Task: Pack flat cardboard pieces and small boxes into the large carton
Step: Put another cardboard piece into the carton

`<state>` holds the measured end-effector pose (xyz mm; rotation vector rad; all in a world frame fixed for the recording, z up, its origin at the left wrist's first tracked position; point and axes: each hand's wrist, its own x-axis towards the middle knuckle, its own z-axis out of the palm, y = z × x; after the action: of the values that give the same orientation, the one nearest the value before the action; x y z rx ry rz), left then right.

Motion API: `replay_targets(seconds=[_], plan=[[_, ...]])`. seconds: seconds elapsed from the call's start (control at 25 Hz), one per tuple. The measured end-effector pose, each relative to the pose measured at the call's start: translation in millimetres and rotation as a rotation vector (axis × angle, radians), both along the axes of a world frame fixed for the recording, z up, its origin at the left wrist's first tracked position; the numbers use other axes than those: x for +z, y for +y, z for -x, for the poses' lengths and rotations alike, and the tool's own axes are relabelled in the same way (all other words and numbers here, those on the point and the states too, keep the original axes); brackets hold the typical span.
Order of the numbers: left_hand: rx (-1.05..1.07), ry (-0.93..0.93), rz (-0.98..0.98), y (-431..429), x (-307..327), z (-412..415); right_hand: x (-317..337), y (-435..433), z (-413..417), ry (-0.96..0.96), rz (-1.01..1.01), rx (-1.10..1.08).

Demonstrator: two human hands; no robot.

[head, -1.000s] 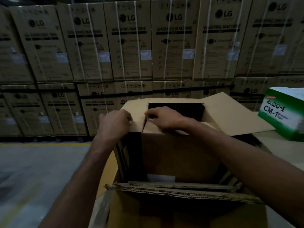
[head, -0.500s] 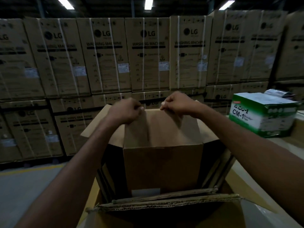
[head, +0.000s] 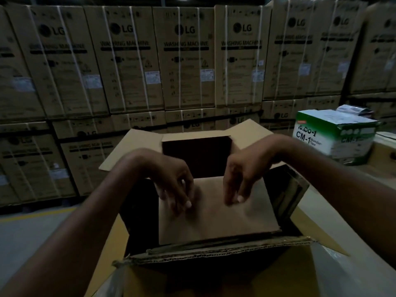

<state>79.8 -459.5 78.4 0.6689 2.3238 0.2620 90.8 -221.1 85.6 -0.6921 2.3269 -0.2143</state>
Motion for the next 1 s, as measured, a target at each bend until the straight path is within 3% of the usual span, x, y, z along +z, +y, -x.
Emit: replay_targets(seconds=[0.16, 0.24, 0.32, 0.48, 0.6, 0.76, 1.0], plan=[[0.033, -0.024, -0.126, 1.9, -11.1, 16.8, -8.0, -5.4, 12.4, 0.126, 0.124, -0.106], [0.148, 0.117, -0.224, 2.5, -3.0, 30.1, 2.5, -9.0, 29.6, 0.274, 0.266, -0.197], [0.220, 0.310, -0.261, 5.8, -4.6, 54.4, 1.8, -14.3, 56.6, 0.407, 0.260, -0.254], [0.197, 0.503, 0.009, 16.0, -25.8, 104.0, -34.7, -30.4, 123.9, 0.471, -0.068, -0.215], [0.163, 0.624, 0.156, 18.6, -31.9, 140.3, -48.0, -28.4, 166.5, 0.473, -0.197, -0.199], [0.172, 0.889, 0.214, 17.5, -27.9, 188.6, -37.4, -16.1, 213.3, 0.790, -0.222, -0.132], [0.255, 0.923, 0.238, 19.6, -9.6, 268.9, -37.4, -11.6, 286.2, 1.049, -0.196, -0.095]])
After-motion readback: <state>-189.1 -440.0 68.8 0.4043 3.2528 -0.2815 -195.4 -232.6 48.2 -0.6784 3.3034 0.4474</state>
